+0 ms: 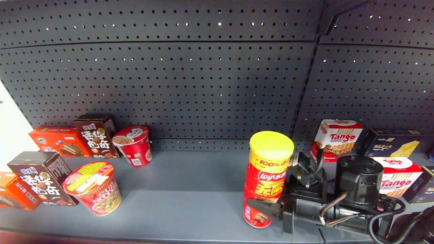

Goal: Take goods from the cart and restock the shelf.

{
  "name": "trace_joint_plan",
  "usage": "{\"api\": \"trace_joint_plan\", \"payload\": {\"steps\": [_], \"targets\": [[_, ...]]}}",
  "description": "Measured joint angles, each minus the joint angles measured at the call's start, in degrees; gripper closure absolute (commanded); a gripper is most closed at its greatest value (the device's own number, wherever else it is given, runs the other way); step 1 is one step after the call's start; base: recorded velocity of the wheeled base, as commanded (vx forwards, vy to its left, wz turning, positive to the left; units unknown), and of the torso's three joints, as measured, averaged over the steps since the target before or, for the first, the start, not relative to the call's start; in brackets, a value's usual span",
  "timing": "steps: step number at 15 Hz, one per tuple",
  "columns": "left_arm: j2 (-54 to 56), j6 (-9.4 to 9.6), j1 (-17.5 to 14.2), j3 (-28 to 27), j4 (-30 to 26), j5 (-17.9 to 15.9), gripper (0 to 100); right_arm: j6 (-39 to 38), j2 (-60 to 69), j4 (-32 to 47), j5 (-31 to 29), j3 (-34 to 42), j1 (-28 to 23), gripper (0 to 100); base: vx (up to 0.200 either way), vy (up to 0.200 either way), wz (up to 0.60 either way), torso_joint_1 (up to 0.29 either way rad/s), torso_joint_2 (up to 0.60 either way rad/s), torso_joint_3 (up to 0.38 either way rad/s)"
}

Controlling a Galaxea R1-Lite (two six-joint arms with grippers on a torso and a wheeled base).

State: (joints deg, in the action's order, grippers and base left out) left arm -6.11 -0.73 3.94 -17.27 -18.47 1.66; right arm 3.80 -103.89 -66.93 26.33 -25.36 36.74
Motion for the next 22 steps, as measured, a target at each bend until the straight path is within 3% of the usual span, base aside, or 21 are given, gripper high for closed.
{"api": "trace_joint_plan", "payload": {"steps": [16,17,22], "targets": [[0.00,-0.13,0.11,0.39,0.00,-0.02,100,0.49,-5.97,-5.36,0.00,0.59,1.23,100,0.000,0.000,0.00,0.000,0.00,0.000],[0.00,-0.16,0.11,0.39,0.00,0.00,100,0.46,-5.81,-5.33,0.00,0.83,1.23,0,0.000,0.000,0.00,0.000,0.00,0.000],[0.00,-0.13,0.11,0.24,0.09,0.00,100,0.49,-4.99,-6.62,0.10,2.78,1.23,0,0.000,0.000,0.00,0.000,0.00,0.000]]}}
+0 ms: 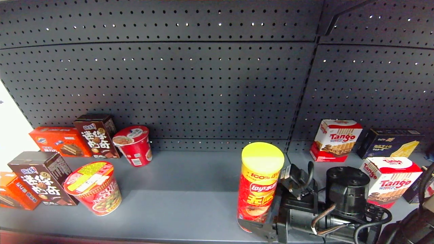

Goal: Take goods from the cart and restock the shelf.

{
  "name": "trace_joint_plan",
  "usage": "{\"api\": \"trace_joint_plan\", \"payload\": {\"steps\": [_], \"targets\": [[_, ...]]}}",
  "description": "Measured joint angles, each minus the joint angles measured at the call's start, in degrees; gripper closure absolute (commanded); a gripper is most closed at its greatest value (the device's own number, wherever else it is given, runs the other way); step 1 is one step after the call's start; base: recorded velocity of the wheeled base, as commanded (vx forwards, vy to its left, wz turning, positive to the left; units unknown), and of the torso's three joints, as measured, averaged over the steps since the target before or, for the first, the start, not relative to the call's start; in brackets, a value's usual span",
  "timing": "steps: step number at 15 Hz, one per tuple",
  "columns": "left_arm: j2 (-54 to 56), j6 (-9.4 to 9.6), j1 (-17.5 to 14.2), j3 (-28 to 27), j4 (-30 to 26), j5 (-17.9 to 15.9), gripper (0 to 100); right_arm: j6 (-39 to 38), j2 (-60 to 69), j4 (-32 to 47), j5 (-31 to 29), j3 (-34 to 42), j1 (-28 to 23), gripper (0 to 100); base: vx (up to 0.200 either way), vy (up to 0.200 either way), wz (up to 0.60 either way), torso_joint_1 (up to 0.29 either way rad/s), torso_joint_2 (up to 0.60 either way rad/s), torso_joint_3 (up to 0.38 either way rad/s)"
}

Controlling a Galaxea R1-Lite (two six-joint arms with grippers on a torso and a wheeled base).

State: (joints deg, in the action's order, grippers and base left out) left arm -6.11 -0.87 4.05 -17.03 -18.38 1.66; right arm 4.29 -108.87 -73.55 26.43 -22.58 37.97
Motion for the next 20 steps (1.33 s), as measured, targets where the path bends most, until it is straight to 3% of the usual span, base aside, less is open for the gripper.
{"api": "trace_joint_plan", "payload": {"steps": [6,12,14,16,18,20], "targets": [[0.00,0.00,0.00,-0.02,0.16,-0.07,100,0.00,5.55,0.17,-0.07,4.22,-0.22,0,0.000,0.000,0.00,0.000,0.00,0.000],[0.00,0.16,0.00,-1.13,0.22,-0.49,100,0.05,20.29,4.72,-0.16,11.89,-0.49,0,0.000,0.000,0.00,0.000,0.00,0.000],[0.00,0.22,0.00,-2.47,0.10,-0.68,100,0.06,28.26,14.59,-0.18,12.25,-0.52,0,0.000,0.000,0.00,0.000,0.00,0.000],[-0.01,0.33,0.09,-4.46,0.05,-2.06,100,0.09,36.94,33.80,-1.12,8.36,-0.57,0,0.000,0.000,0.00,0.000,0.00,0.000],[-0.20,0.40,0.11,-6.78,0.16,-6.01,100,0.11,46.45,54.44,-8.56,1.52,0.11,0,0.000,0.000,0.00,0.000,0.00,0.000],[-1.30,0.44,0.17,-8.11,0.27,-12.74,100,0.02,55.78,66.13,-19.04,-2.83,2.40,0,0.000,0.000,0.00,0.000,0.00,0.000]]}}
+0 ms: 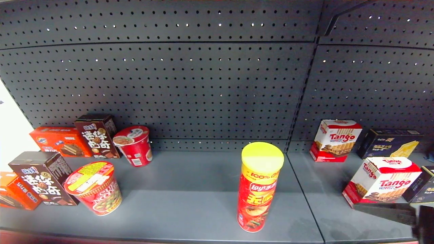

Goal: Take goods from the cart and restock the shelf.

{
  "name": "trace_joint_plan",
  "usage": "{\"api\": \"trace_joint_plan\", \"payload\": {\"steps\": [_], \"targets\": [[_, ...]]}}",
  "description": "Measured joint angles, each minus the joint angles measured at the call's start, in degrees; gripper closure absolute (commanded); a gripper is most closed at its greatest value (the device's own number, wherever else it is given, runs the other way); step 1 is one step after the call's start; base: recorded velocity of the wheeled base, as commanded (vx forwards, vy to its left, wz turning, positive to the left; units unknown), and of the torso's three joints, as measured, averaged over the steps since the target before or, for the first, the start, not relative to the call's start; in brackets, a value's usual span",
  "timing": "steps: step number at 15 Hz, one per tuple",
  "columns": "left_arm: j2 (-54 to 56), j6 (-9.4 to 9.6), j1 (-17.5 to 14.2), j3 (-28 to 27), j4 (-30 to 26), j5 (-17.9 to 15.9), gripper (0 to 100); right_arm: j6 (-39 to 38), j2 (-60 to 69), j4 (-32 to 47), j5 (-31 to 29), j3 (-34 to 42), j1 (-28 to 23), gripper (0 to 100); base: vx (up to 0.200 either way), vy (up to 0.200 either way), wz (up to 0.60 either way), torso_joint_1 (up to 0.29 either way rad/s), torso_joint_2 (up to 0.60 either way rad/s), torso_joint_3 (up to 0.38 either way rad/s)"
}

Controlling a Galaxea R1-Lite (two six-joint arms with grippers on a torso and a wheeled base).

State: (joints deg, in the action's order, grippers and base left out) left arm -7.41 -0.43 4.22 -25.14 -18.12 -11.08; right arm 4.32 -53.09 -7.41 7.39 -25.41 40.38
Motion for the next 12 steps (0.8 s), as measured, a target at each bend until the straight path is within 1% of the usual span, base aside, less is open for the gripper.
{"api": "trace_joint_plan", "payload": {"steps": [2,3,4,6,7,9,10,12], "targets": [[-1.77,0.00,0.00,-0.44,0.20,-6.24,100,-0.05,7.92,7.74,-5.34,-1.83,1.73,0,0.000,0.000,0.00,0.000,0.00,0.000],[-2.76,-0.01,0.02,-0.66,0.24,-7.69,100,-0.07,11.62,10.69,-7.07,-2.35,2.16,0,0.000,0.000,0.00,0.000,0.00,0.000],[-3.88,-0.04,0.00,-1.07,0.39,-9.30,100,-0.09,14.18,11.95,-8.31,-2.65,2.10,0,0.000,0.000,0.00,0.000,0.00,0.000],[-8.55,0.00,0.05,-2.89,1.50,-13.54,100,-0.24,19.01,14.28,-10.31,-2.86,0.17,0,0.000,0.000,0.00,0.000,0.00,0.000],[-11.50,0.05,0.27,-3.66,3.45,-15.85,100,-0.30,20.74,14.56,-10.58,-2.93,-1.40,0,0.000,0.000,0.00,0.000,0.00,0.000],[-17.47,-0.01,0.68,-4.41,8.07,-18.44,100,-0.40,23.02,14.47,-10.58,-2.38,-5.84,0,0.000,0.000,0.00,0.000,0.00,0.000],[-20.48,-0.11,0.90,-4.62,10.75,-19.16,100,-0.40,24.21,14.34,-10.51,-1.46,-7.80,0,0.000,0.000,0.00,0.000,0.00,0.000],[-25.91,-0.20,1.40,-4.63,14.57,-19.87,100,-0.46,26.71,14.49,-10.56,0.02,-9.81,0,0.000,0.000,0.00,0.000,0.00,0.000]]}}
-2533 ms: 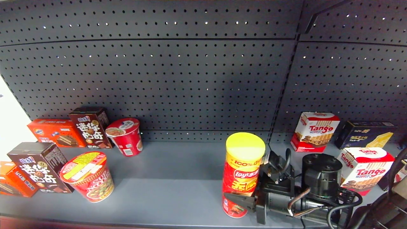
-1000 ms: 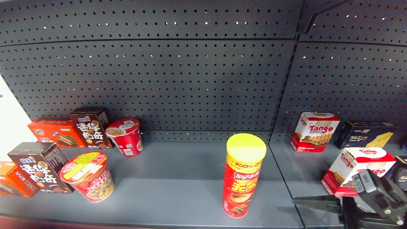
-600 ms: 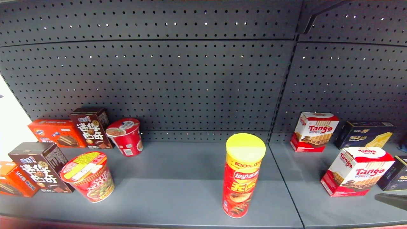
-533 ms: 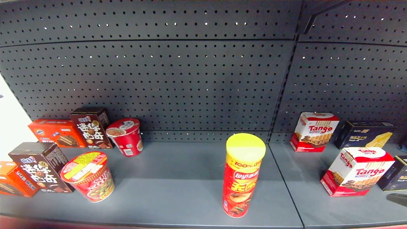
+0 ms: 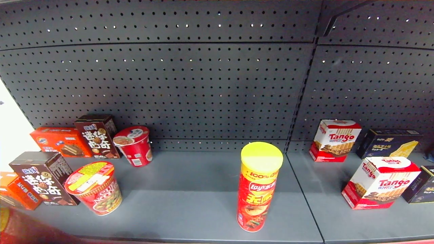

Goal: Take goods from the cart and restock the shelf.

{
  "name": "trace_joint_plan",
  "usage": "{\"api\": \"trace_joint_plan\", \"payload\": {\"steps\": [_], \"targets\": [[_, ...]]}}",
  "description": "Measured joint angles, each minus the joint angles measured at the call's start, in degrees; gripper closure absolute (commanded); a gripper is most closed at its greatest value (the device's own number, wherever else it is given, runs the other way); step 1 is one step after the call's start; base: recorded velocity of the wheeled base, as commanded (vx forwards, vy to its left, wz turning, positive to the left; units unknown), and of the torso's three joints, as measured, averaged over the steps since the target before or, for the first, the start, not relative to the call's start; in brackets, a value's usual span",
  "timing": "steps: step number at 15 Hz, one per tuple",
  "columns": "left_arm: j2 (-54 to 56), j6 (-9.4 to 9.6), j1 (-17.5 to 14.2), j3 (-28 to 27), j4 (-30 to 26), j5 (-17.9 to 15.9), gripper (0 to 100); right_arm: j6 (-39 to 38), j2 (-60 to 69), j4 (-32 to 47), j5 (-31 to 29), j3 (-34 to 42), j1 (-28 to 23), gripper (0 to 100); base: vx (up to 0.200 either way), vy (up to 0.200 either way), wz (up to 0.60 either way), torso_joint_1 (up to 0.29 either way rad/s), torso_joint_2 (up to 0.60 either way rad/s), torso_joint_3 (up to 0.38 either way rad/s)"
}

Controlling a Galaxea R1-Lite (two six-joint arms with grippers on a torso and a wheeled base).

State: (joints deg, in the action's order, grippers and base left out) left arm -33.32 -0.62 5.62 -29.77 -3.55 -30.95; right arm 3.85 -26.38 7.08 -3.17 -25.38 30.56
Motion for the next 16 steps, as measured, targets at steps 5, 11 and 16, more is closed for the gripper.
{"api": "trace_joint_plan", "payload": {"steps": [5,11,16], "targets": [[-12.17,0.11,5.60,-1.73,4.23,-0.09,100,0.05,4.78,0.17,-0.06,1.57,-5.51,0,0.000,0.000,0.00,0.000,0.00,0.000],[-34.16,0.57,9.78,-5.62,22.39,0.30,100,0.09,7.09,1.83,-0.17,2.86,-7.45,0,0.000,0.000,0.00,0.000,0.00,0.000],[-50.80,4.80,12.53,-14.69,26.12,0.13,100,0.09,7.84,1.80,-0.17,4.05,-7.56,0,0.000,0.000,0.00,0.000,0.00,0.000]]}}
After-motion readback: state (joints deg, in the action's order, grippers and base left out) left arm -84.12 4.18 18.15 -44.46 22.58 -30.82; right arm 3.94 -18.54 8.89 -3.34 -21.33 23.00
